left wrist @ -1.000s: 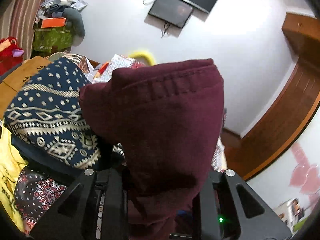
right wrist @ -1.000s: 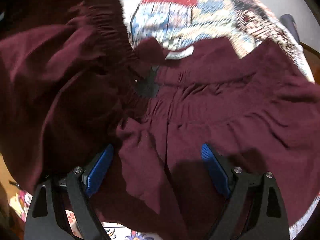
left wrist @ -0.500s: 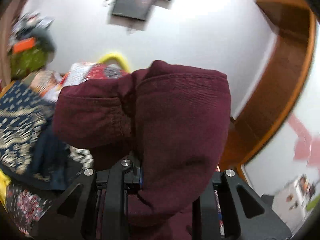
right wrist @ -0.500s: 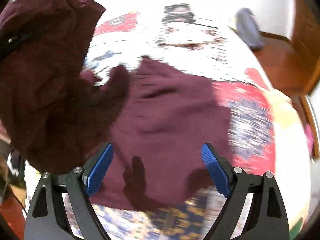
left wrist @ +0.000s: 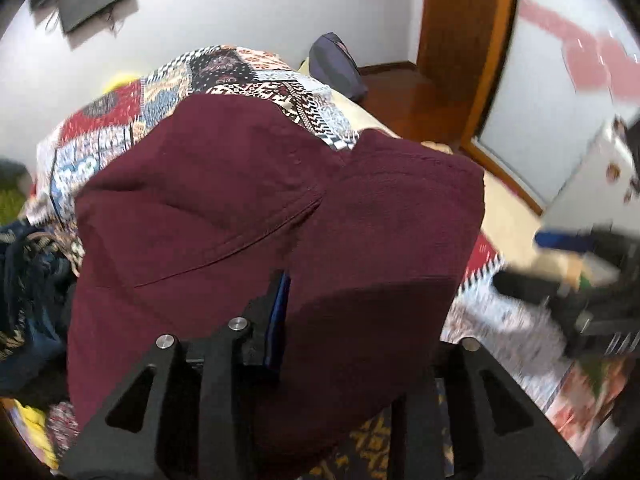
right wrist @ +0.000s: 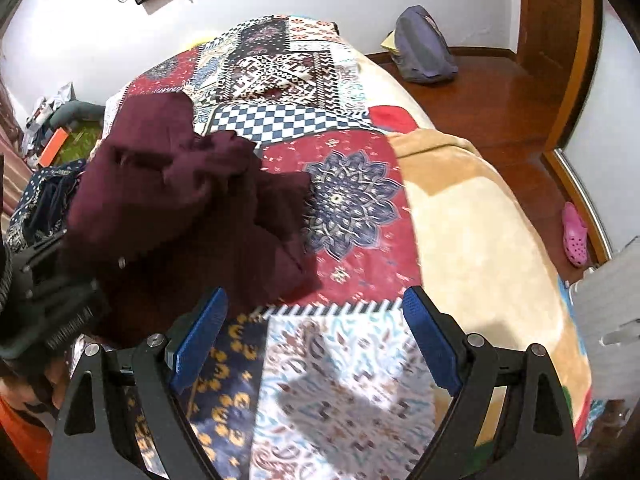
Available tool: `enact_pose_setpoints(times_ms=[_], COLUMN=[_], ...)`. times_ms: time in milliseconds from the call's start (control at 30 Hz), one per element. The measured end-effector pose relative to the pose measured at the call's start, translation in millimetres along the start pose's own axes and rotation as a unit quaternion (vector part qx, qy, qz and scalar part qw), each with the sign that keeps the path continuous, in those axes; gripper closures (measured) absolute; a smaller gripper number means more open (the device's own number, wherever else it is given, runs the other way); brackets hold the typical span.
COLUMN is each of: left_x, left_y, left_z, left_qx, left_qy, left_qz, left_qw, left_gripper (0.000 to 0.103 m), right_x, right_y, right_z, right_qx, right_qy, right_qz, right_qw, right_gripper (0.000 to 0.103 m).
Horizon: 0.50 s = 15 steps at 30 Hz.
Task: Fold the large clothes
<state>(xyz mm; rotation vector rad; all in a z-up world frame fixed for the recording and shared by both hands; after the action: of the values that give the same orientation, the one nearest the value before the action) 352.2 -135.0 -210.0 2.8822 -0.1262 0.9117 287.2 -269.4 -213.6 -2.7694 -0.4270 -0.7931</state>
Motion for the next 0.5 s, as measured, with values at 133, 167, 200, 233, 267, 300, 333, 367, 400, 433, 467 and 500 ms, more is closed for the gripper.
enact_pose_setpoints(times_ms=[133, 167, 200, 233, 267, 300, 333, 367, 400, 433, 467, 500], left_x=[-10.3, -12.1, -12.7, -13.5, -13.3, -13.4, -12.2, -9.7, -8.1, -5.4, -1.9, 1.7], left_y=[0.1, -1.2, -2.1, -5.0, -8.5, -13.6, -14.3, -14.4, -19.9, -27.5, -36.3, -46.8], left_z=[-18.3, -24.1, -29.5, -35.4, -41.7, -52.0, -61.2, -68.7, -79.2, -89.6, -97.0, -103.9], left_qx=[-0.028, -0.031, -0.033, -0.035, -0.04, -0.051, -0.058, -0.062, -0.063, -0.059, -0.054, -0.048], left_qy=[-0.01, -0.01, -0.009, -0.008, -0.007, -0.005, 0.0, 0.007, 0.02, 0.036, 0.05, 0.063], left_qz=[0.014, 0.017, 0.018, 0.018, 0.016, 0.009, 0.005, 0.002, -0.001, -0.005, -0.011, -0.019], left_qw=[0.9994, 0.9993, 0.9992, 0.9992, 0.999, 0.9986, 0.9983, 0.9981, 0.9978, 0.9976, 0.9972, 0.9967], left_gripper=[0.045, 0.044, 0.043, 0.043, 0.043, 0.042, 0.041, 0.041, 0.038, 0.034, 0.032, 0.028], right_x=[-4.1, -3.0, -2.6, -0.4, 2.3, 6.0, 10.5, 14.6, 19.3, 24.0, 27.2, 33.7], right_y=[4.3, 4.7, 4.5, 3.7, 2.0, -0.2, -2.7, -6.5, -9.7, -14.9, -20.1, -27.6], right_z=[-11.5, -16.0, -19.9, -23.8, -25.2, -28.6, -31.3, -36.2, -38.3, -41.6, -44.2, -46.8], right_qx=[-0.004, -0.005, -0.005, -0.006, -0.006, -0.006, -0.004, -0.004, -0.002, 0.001, 0.005, 0.009], right_qy=[0.007, 0.011, 0.016, 0.023, 0.028, 0.035, 0.042, 0.049, 0.057, 0.064, 0.07, 0.079], right_qz=[0.0, 0.0, -0.001, -0.001, -0.003, -0.007, -0.012, -0.018, -0.024, -0.032, -0.038, -0.048], right_qw=[1.0, 1.0, 1.0, 1.0, 1.0, 0.999, 0.999, 0.999, 0.998, 0.997, 0.997, 0.996], right_gripper=[0.015, 0.015, 0.015, 0.015, 0.015, 0.015, 0.015, 0.015, 0.015, 0.015, 0.015, 0.015])
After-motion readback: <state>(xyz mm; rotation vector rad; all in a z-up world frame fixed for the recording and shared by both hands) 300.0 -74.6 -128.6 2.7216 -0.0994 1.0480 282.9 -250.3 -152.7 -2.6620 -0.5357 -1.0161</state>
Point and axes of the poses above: each gripper's, at about its wrist camera, not at the fingertips, and z roughly the way its jaws point, y to its right, x to its top, the point moved 3 cm from there along z, roughly the way its jaws point, and after that the axes turned 14 degrees about -z, right-handed, at the moved point
